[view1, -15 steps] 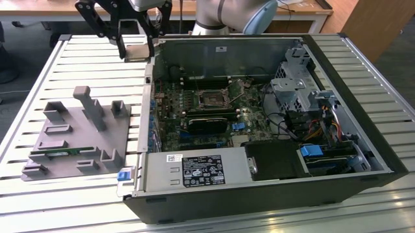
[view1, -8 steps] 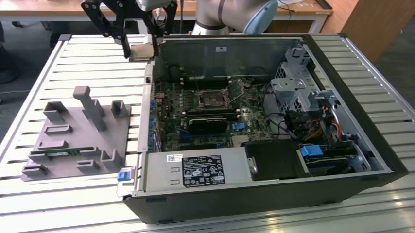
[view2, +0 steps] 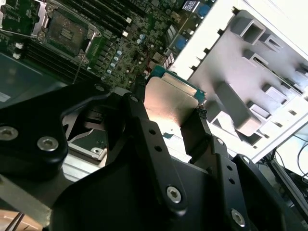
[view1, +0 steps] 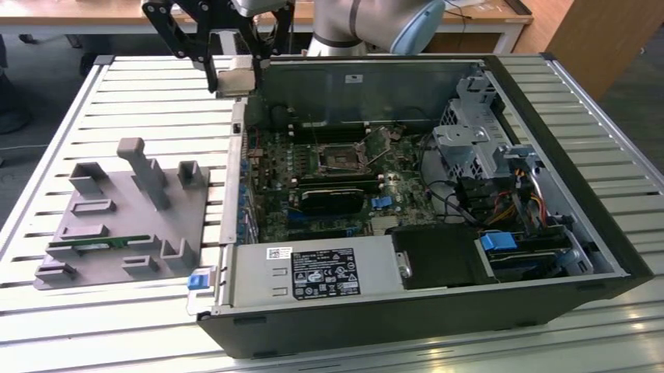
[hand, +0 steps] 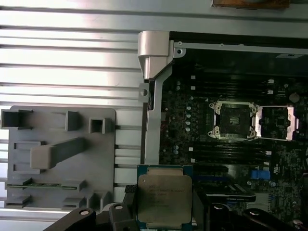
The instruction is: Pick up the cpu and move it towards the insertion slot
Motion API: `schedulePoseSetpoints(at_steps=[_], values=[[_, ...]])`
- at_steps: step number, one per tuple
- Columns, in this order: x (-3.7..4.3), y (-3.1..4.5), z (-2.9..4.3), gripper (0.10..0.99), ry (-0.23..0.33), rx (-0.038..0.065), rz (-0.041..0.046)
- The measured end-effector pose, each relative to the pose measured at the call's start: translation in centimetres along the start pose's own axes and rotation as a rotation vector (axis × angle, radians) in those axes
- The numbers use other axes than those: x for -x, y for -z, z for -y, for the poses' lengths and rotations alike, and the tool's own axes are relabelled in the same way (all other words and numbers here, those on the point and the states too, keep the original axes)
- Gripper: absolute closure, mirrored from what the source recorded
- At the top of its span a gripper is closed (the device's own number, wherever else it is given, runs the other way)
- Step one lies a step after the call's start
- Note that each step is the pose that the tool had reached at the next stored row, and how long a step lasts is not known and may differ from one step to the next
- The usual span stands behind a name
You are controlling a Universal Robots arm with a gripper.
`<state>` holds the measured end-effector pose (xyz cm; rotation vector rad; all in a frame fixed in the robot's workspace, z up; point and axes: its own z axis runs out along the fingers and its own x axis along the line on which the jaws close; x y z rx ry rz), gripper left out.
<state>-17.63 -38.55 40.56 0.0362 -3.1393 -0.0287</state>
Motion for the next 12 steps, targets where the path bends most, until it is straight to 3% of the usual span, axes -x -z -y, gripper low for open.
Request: schedulePoseSetpoints(at_steps=[12], values=[[1.6, 0.0, -0.15, 0.545, 0.0, 0.0, 0.0]])
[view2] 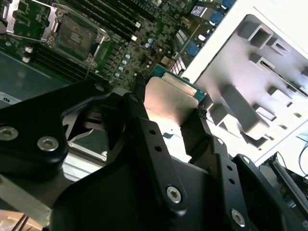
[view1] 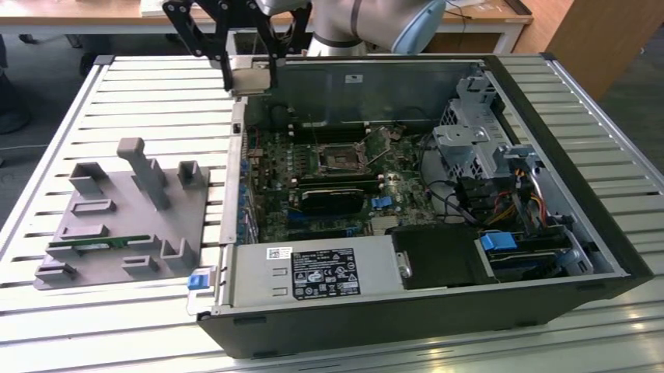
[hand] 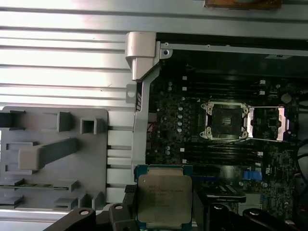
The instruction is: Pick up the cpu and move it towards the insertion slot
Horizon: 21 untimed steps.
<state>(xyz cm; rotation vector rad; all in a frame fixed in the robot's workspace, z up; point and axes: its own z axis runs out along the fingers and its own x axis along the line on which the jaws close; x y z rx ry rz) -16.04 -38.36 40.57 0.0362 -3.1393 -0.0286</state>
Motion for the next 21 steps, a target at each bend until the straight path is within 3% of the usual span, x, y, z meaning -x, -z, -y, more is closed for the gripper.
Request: schedulePoseSetpoints(at_steps=[21], values=[[3.24, -0.01, -0.71, 0.545, 0.0, 0.0, 0.0]])
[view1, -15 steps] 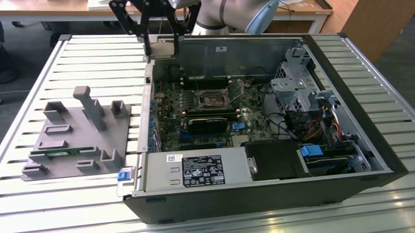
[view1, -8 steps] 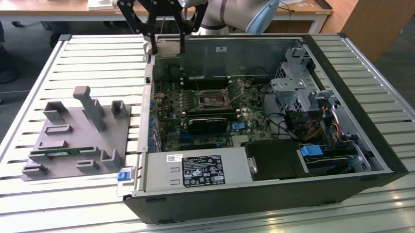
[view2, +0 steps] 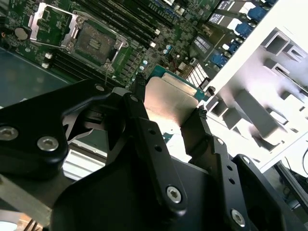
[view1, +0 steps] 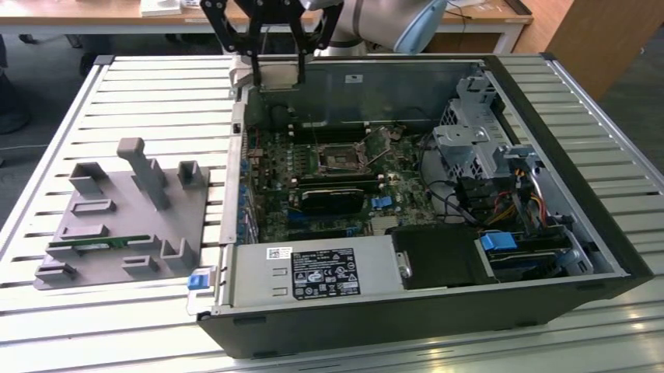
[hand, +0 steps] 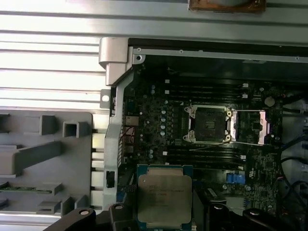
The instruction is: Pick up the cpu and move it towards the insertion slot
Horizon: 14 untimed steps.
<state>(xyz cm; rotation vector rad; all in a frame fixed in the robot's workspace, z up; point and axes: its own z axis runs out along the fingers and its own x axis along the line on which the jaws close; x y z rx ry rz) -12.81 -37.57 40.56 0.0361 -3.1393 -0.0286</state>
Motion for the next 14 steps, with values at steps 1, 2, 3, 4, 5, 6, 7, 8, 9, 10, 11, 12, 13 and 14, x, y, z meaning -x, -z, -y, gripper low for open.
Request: schedulePoseSetpoints(at_steps=[1, 2, 3, 4, 5, 6, 7, 8, 9, 10, 11, 12, 13, 14], values=[[0.14, -0.01, -0.05, 0.545, 0.0, 0.0, 0.0001], [0.29, -0.01, -0.12, 0.545, 0.0, 0.0, 0.0], [0.43, -0.01, -0.18, 0.545, 0.0, 0.0, 0.0], [0.57, -0.01, -0.25, 0.545, 0.0, 0.0, 0.0], [0.73, -0.01, -0.32, 0.545, 0.0, 0.0, 0.0], [0.87, -0.01, -0.38, 0.545, 0.0, 0.0, 0.0], [1.01, -0.02, -0.45, 0.545, 0.0, 0.0, 0.0], [1.16, -0.02, -0.52, 0.545, 0.0, 0.0, 0.0], [1.3, -0.02, -0.6, 0.545, 0.0, 0.0, 0.0], [1.46, -0.03, -0.69, 0.545, 0.0, 0.0, 0.0], [1.61, -0.03, -0.79, 0.545, 0.0, 0.0, 0.0], [1.76, -0.04, -0.89, 0.545, 0.0, 0.0, 0.0001], [1.89, -0.04, -0.98, 0.545, 0.0, 0.0, 0.0], [2.04, -0.04, -1.08, 0.545, 0.0, 0.0, 0.0]])
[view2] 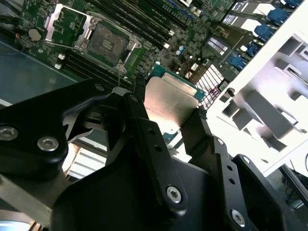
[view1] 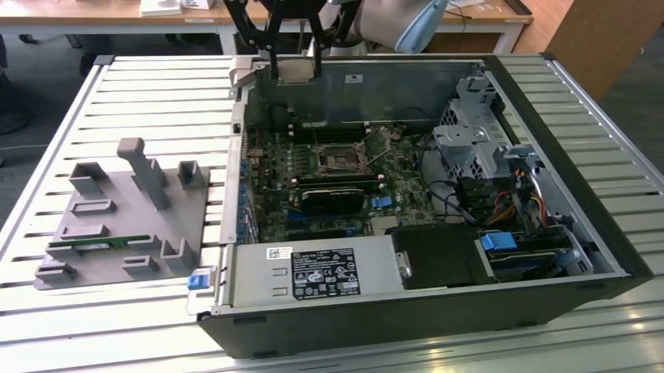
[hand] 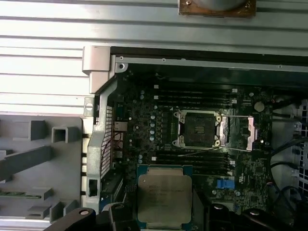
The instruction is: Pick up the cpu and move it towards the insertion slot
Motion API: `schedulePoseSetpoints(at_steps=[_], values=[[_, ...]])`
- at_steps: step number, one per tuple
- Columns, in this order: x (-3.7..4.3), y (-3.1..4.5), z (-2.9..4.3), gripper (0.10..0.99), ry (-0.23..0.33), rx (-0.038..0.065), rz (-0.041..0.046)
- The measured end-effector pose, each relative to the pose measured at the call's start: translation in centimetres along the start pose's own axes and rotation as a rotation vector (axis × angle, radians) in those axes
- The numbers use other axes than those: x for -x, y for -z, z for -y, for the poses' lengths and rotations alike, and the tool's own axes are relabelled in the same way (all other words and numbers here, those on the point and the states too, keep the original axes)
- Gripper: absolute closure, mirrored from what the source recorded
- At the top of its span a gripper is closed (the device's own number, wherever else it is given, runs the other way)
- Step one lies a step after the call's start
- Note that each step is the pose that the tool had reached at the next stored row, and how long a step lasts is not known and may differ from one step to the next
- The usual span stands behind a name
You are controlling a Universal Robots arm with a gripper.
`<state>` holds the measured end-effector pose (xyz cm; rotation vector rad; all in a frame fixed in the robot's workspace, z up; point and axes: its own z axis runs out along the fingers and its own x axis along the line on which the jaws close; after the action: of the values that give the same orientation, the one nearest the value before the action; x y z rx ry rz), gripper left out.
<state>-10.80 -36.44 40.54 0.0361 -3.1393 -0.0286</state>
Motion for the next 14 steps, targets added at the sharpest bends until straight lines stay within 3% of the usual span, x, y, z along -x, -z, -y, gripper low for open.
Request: schedulePoseSetpoints(at_steps=[14], values=[[1.66, -0.07, -1.41, 0.545, 0.0, 0.0, 0.0001]])
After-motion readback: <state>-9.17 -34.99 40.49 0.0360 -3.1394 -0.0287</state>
